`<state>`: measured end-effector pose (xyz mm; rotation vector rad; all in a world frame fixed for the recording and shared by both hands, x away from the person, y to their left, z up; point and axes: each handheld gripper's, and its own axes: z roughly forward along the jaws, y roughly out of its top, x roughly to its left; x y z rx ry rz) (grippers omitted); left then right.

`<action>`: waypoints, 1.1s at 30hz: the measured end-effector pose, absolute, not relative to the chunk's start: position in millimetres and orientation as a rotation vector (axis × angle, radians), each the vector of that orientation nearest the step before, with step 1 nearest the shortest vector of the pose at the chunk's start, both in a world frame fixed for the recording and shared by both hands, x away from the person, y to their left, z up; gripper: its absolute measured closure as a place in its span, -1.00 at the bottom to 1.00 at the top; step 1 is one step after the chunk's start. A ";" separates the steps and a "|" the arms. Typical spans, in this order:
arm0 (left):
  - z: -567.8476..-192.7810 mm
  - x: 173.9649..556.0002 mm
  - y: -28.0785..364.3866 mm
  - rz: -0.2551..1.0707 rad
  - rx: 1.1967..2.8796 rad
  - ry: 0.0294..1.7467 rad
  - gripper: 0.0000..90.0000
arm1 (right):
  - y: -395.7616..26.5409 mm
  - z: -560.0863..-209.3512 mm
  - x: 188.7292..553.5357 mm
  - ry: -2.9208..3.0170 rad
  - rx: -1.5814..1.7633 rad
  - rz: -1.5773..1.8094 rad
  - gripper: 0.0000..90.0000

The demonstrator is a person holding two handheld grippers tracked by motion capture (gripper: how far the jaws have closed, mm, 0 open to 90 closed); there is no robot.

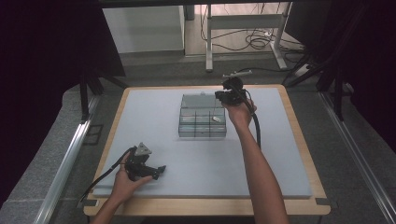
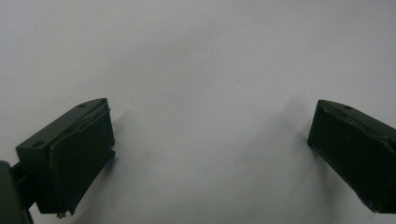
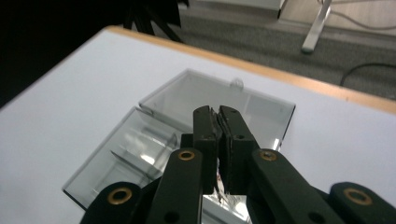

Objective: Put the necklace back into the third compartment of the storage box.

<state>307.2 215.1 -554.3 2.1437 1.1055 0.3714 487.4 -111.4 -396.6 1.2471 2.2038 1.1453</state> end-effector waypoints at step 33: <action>-554.3 307.4 215.3 0.370 2.145 1.105 -0.99 | -122.2 -459.8 488.1 2.288 1.327 1.060 0.35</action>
